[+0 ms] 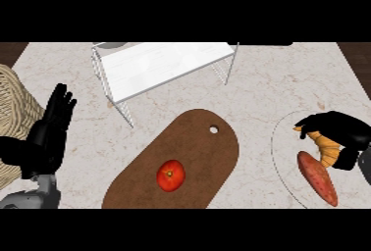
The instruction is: Pick the croissant from the placemat and place it in the tiered shelf
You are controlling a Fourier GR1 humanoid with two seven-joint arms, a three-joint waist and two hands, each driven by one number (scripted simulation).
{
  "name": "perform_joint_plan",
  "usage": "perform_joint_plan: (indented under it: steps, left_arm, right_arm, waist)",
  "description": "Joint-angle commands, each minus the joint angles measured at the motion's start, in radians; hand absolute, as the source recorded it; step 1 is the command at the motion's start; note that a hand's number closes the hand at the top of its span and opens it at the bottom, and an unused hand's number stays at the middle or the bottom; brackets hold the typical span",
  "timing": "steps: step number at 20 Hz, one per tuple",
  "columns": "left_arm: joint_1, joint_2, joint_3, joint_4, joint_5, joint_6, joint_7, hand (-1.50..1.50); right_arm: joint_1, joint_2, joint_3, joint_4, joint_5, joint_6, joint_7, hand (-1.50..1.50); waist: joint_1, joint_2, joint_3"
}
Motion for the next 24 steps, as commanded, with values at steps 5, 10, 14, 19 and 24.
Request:
perform_joint_plan:
  steps: [5,10,14,19,24]
  left_arm:
    - [0.009,-0.026,-0.004,-0.005,-0.027,0.011,-0.005,0.0]
    - [0.0,-0.004,0.002,-0.018,-0.014,-0.006,0.023,0.0]
    - [0.002,0.0,0.008,-0.017,0.004,-0.022,0.033,0.0]
    - [-0.001,-0.008,0.005,0.001,-0.008,-0.017,0.005,0.0]
    - [0.003,-0.027,-0.014,-0.009,-0.022,-0.002,0.026,0.0]
  right_arm:
    - [-0.009,0.24,0.069,-0.119,0.072,0.011,0.244,1.5]
    - [-0.001,0.557,0.146,-0.166,0.133,0.067,0.557,1.5]
    - [0.018,0.585,0.235,-0.289,0.053,0.113,0.724,1.5]
    - [0.054,0.59,0.378,-0.461,-0.168,0.161,0.919,1.5]
    - [0.03,0.593,0.446,-0.705,-0.401,0.055,1.166,1.5]
  waist:
    - [-0.013,-0.001,0.006]
    - [0.004,-0.008,0.004]
    - [0.015,-0.007,0.007]
    - [0.017,-0.005,0.008]
    - [0.011,-0.006,0.008]
